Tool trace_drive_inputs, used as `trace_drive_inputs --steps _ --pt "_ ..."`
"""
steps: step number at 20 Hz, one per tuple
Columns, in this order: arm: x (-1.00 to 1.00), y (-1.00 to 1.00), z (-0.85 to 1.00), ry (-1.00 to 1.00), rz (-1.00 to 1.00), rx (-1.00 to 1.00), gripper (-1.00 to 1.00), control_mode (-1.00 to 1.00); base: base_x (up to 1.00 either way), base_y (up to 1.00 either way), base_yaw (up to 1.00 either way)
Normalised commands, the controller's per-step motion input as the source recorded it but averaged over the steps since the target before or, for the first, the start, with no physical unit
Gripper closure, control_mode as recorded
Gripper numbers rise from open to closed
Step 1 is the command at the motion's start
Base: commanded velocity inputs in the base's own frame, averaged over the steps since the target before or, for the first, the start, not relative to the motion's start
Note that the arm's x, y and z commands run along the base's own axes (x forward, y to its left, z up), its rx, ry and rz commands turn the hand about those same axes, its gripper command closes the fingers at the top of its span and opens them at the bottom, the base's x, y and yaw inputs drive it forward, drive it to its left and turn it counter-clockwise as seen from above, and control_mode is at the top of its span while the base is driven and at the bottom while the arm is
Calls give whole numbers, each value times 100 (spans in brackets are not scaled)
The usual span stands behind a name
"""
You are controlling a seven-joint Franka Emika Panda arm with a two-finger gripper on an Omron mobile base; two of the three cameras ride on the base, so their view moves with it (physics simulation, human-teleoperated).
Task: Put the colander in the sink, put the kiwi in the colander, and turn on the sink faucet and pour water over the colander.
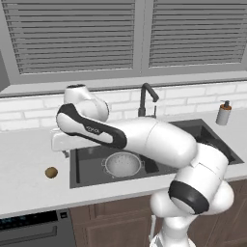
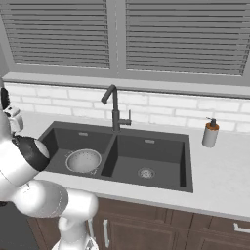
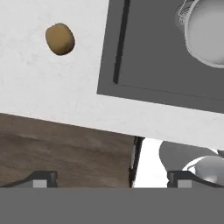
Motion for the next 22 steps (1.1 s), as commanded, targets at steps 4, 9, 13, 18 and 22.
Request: trace_drive_inputs --steps 4,9,13,18,22 --pt "0 36 -13 -12 22 -13 -100 -100 0 0 0" --pt "0 33 -29 -22 15 -7 -100 -100 0 0 0" --pt "0 27 -39 -17 12 -2 -100 -100 0 0 0" --pt "2 16 -32 -10 8 0 -100 -100 0 0 0" --pt "19 10 -31 -2 6 0 -100 -100 0 0 0"
